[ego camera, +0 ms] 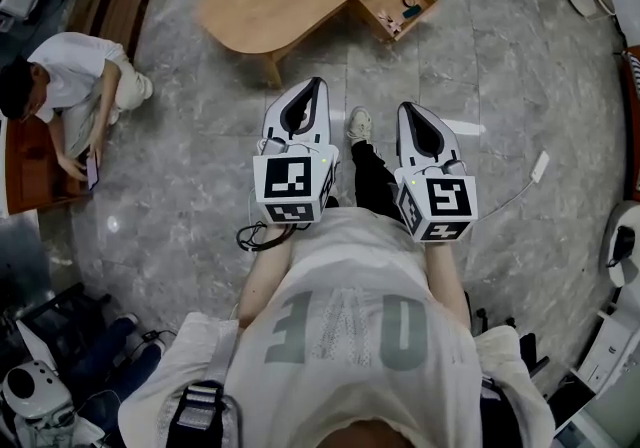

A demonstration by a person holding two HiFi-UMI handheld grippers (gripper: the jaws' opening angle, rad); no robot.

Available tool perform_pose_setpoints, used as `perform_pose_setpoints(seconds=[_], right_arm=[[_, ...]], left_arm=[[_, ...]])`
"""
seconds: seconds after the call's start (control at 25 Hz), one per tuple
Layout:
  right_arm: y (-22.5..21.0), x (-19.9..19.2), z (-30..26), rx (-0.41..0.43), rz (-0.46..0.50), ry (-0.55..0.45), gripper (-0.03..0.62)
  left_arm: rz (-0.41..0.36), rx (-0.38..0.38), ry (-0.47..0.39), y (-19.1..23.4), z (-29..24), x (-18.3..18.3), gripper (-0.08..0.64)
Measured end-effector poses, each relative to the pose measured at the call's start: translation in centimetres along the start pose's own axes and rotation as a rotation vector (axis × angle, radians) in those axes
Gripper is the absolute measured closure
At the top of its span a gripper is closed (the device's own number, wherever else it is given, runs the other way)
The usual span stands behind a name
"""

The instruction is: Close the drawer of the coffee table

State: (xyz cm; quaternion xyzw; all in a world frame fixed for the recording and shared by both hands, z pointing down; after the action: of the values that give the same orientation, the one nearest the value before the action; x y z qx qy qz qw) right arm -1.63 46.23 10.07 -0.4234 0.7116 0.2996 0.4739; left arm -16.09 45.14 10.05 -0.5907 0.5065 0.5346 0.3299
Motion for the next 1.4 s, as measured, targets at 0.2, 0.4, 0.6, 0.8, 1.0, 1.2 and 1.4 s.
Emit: perform_pose_setpoints(seconds=[0.2,0.4,0.6,0.8,1.0,1.2,1.4], right_arm=[[-0.8,0.8,-2.5,0.016,0.009,-0.039,0.586],[-5.3,1.0,-6.6,-0.003,-0.046,-0.092,0.586],[-11.3,2.6,-12.5,-0.029,-0.016,-0.085,0.586],[-17.8,5.2,-19.9,-0.017,-0.036,-0.058,0.586],[-23.9,8.6,-27.3,0.053,-0.036,-0.051,0.586],[-27.0,11.5,-32.5,0.101,0.013,-0.061,0.586],[-27.9,13.5,-34.4,0.124,0.057,-0.108,0.586]], left_arm=[[0.010,-0.006,-0.039,0.7,-2.6,1.1,0.551],[-0.002,-0.019,-0.051,0.5,-8.3,1.4,0.551],[-0.028,-0.032,-0.027,0.4,-16.8,2.7,0.551],[-0.081,-0.072,-0.035,-0.4,-26.8,6.4,0.551],[-0.104,-0.032,-0.049,-0.3,-35.7,10.5,0.551],[-0.113,0.011,-0.048,0.7,-40.5,12.7,0.551],[-0.121,0.061,-0.048,1.5,-42.3,13.6,0.551]])
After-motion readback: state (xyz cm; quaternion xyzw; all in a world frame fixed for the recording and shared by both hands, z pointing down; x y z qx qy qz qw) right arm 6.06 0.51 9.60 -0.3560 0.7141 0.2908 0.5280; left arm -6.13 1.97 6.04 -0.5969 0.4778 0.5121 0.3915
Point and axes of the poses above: the fingertips, and each gripper's own axes: z backward along the fingers, y to its left, x out of its top, the point moved 2 cm from there along z, backward along the fingers, and after that the axes turned 3 degrees about -x, right-handed, at the moved point
